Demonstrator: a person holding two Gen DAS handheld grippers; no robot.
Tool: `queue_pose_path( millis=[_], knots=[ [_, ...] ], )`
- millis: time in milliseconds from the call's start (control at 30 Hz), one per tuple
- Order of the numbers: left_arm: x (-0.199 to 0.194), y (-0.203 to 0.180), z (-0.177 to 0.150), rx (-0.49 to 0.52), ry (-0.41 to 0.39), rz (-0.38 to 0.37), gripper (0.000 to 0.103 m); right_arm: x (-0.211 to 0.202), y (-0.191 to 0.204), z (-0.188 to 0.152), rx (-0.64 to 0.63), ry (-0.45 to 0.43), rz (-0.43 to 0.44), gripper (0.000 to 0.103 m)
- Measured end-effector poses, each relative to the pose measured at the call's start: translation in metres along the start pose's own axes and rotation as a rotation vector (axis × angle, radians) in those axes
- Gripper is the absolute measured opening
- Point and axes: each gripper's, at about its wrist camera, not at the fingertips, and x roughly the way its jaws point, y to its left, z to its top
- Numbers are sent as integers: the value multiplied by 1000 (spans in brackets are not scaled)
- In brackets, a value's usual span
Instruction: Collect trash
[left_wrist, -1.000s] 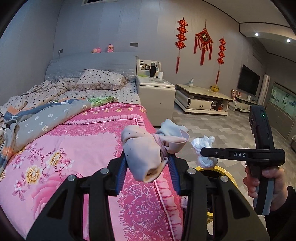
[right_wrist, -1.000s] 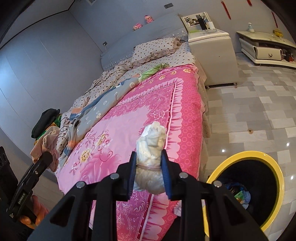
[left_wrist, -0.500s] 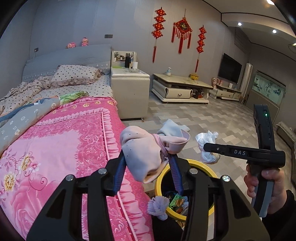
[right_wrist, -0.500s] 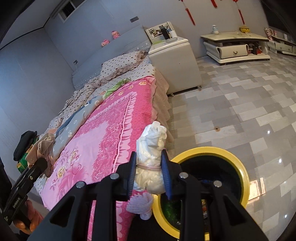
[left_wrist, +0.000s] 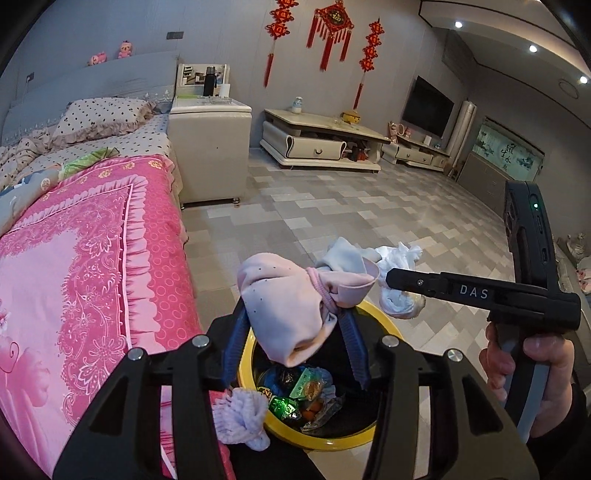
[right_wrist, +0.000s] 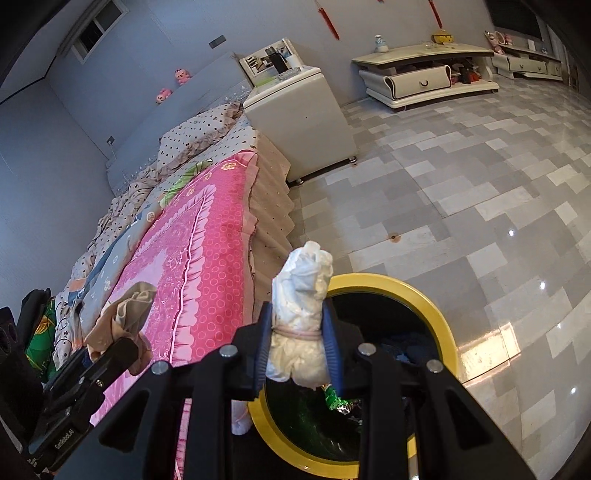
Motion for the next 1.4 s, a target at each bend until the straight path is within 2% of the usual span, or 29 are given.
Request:
queue_pose_path(
  millis=[300, 467, 533, 667, 767, 900, 1167, 1400],
  knots=[
    [28, 8, -7, -29, 63, 4, 50, 5, -17, -3, 29, 1, -37, 26],
    [25, 10, -6, -37, 59, 4, 58, -2, -23, 0, 51, -19, -35, 28],
    [23, 10, -5, -48, 60, -3, 65, -3, -25, 0, 60, -23, -38, 33],
    [19, 11, -6, -51, 53, 3, 68, -5, -31, 0, 80, -28, -55, 40],
    [13, 16, -6, -70, 45, -2, 73, -8, -34, -1, 93, -31, -59, 41],
    [5, 23, -7, -77, 31, 11, 74, -9, -36, -5, 103, -26, -57, 42],
    [-16, 45, -11, -117, 5, 37, 74, -7, -18, -12, 87, -10, -34, 43],
    [-54, 84, -17, -162, -47, 107, 74, -1, 19, -15, 27, 8, -2, 47]
  ],
)
